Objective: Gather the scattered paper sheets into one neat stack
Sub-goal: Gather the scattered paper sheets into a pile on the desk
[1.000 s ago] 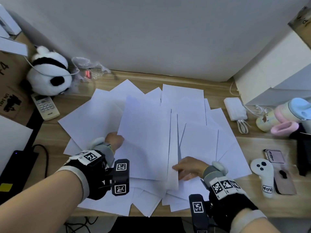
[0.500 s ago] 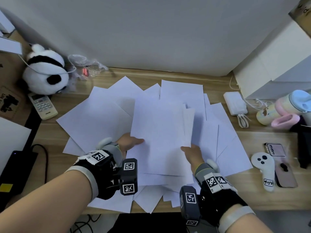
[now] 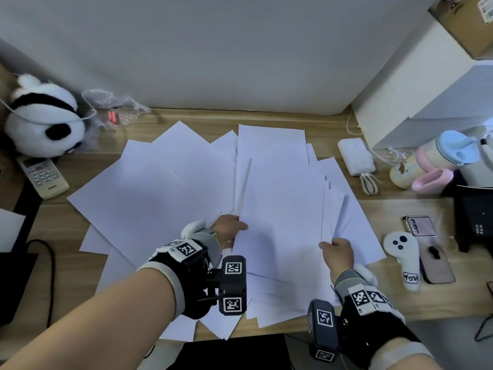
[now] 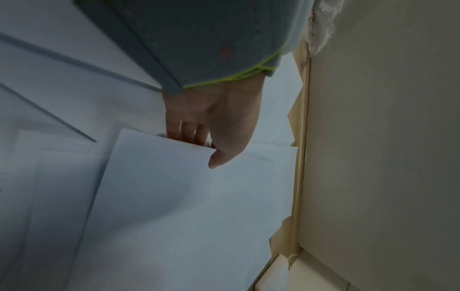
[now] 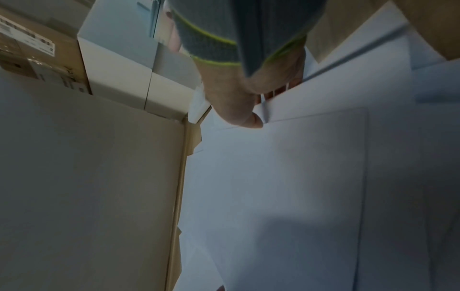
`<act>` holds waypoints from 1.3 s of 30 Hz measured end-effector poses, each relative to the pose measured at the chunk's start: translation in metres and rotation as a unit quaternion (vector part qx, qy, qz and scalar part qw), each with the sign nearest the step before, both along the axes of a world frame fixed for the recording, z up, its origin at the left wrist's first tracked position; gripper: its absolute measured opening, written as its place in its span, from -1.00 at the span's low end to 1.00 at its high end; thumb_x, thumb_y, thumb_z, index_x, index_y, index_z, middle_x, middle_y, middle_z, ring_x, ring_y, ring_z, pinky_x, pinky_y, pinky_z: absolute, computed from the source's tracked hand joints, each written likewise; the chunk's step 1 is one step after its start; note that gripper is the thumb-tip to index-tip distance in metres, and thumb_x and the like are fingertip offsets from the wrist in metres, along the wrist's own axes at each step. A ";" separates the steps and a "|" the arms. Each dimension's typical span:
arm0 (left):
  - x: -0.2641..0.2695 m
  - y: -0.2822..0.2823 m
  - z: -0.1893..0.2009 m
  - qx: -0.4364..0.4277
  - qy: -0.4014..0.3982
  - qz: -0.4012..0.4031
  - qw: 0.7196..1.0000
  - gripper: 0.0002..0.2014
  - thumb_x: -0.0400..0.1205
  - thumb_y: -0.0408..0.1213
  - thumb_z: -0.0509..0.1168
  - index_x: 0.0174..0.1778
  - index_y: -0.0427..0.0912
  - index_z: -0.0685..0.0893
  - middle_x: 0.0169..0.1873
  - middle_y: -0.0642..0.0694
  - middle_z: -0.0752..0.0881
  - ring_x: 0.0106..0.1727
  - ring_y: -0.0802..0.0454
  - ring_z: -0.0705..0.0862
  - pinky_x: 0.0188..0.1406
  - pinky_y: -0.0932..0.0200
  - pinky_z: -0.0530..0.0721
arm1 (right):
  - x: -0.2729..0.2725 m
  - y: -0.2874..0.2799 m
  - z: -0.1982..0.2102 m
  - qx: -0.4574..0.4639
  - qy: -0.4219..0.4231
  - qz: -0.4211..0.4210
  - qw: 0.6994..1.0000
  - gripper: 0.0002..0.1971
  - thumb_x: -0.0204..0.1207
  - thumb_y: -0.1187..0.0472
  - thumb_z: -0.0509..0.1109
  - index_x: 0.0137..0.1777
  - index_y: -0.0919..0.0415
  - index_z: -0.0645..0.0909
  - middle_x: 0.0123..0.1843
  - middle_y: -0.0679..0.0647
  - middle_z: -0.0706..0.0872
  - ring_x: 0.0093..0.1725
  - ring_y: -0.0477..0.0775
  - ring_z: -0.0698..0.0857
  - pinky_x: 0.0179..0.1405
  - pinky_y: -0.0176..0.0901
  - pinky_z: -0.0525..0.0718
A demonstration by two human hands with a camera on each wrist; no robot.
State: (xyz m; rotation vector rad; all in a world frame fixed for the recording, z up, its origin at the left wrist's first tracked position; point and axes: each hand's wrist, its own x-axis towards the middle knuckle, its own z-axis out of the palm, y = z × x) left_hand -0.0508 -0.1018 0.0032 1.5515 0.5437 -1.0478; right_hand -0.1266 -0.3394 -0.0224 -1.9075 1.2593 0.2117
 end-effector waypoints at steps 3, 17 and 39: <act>-0.003 -0.005 -0.002 -0.006 0.008 -0.032 0.999 -0.86 0.56 -0.39 0.31 0.02 -0.28 0.64 -0.11 -0.23 0.69 -0.15 -0.16 0.65 -0.17 0.11 0.59 | 0.000 -0.005 0.002 0.017 -0.035 -0.009 0.999 -0.62 0.38 0.49 0.33 -0.46 0.18 0.21 -0.42 0.10 0.21 -0.36 0.06 0.17 -0.31 -0.16 0.12; 0.036 0.010 0.013 0.015 -0.139 0.059 0.988 -0.75 0.57 -0.60 0.15 0.02 -0.24 0.62 -0.03 -0.28 0.67 -0.11 -0.15 0.62 -0.21 0.14 0.58 | 0.037 -0.007 0.034 0.047 -0.189 -0.046 0.980 -0.95 0.38 0.26 0.34 -0.21 0.24 0.59 -0.38 0.11 0.55 -0.26 0.32 0.37 -0.29 0.04 0.52; 0.080 0.002 -0.009 0.051 -0.050 0.106 0.992 -0.39 0.21 -0.42 0.42 0.25 -0.39 0.60 0.15 -0.31 0.71 0.20 -0.28 0.69 0.30 -0.20 0.65 | 0.125 -0.001 0.012 0.141 0.028 0.135 0.980 -0.63 0.49 0.22 0.43 0.13 0.56 0.62 0.05 0.36 0.71 0.00 0.16 0.61 0.03 -0.08 0.53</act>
